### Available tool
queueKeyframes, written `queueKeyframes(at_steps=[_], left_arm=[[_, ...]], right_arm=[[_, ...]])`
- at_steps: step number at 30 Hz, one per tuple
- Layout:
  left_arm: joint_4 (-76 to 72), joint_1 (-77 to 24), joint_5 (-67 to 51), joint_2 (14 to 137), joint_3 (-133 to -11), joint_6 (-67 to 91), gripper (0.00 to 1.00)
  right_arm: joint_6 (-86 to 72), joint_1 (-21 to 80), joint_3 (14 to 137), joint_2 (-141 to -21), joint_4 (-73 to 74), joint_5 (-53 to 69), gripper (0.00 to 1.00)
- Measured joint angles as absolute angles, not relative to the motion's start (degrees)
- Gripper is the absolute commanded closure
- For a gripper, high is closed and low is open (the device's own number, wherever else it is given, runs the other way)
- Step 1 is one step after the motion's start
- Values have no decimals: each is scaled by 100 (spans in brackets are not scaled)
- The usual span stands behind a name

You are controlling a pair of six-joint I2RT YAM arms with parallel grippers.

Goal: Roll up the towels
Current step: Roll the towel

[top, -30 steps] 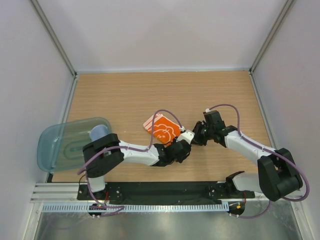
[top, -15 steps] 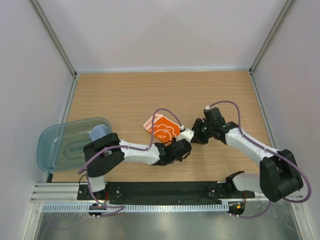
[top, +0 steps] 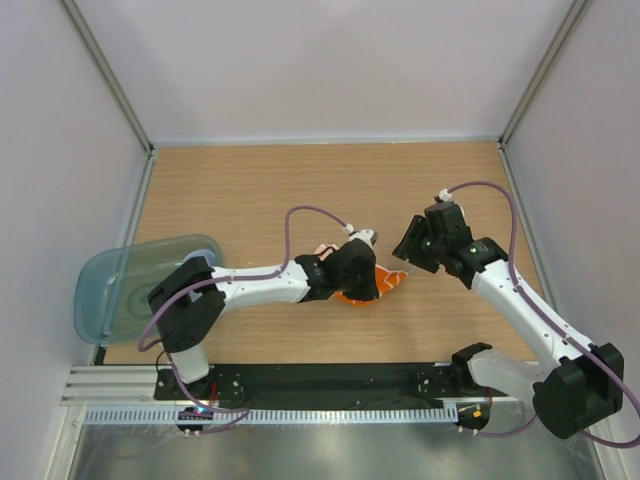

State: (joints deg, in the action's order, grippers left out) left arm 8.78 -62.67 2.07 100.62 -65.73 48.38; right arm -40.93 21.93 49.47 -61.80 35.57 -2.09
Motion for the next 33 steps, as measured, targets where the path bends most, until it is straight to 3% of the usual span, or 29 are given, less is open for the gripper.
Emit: queueKeyframes(at_steps=[13,16,23,33], left_arm=[[270,-5564,-578,9570,-5013,6764,100],[14,-5457,-613,9526,-4783,7188,100],[-228,-5135,-770,9435,-4442,7804,100],[-338,-5046,-941,9531,-4429,8001,100]], right_arm=[[-4106,2193,4637,-6082,3664,-137,45],[-4130,2191,4434,-6007,3341,202,51],[-4346,2248,3579,-5848,2097,1354,77],[-4584,2276,2945,-7008,401,2137,82]])
